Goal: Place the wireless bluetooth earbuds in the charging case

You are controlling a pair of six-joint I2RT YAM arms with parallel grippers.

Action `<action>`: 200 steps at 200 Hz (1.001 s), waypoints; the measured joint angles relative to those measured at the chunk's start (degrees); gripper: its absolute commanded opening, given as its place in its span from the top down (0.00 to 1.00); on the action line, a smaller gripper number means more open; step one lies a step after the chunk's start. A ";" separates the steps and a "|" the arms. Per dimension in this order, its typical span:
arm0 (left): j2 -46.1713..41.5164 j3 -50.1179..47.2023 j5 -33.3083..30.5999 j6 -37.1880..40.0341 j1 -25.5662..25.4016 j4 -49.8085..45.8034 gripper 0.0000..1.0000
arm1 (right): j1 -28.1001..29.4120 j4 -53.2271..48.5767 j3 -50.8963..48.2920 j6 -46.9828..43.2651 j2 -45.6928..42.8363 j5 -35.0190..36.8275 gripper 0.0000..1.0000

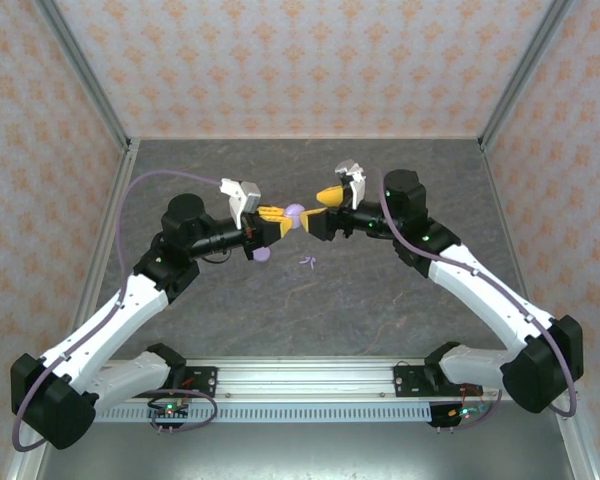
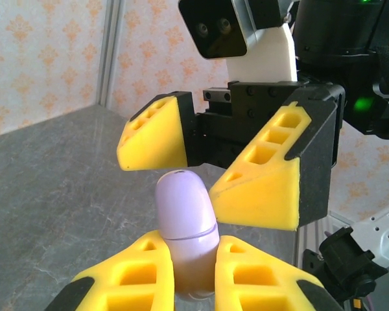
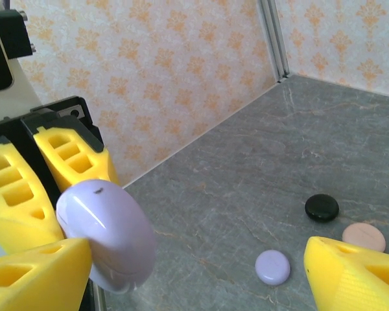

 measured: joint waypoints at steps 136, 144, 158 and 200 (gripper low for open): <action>-1.51 0.00 -2.51 3.23 0.00 -1.20 0.91 | -0.02 -2.71 6.40 0.22 4.33 0.17 0.15; -1.51 0.00 -2.51 3.43 0.00 -1.42 0.91 | -0.02 -2.89 6.40 0.22 4.33 0.02 0.15; -1.51 0.00 -2.51 3.89 0.00 -1.68 0.92 | -0.02 -3.28 6.43 0.22 4.28 -0.02 0.15; -1.51 -0.11 -2.51 4.50 -0.02 -1.79 0.92 | -0.13 -5.25 7.78 0.15 4.26 -1.49 0.15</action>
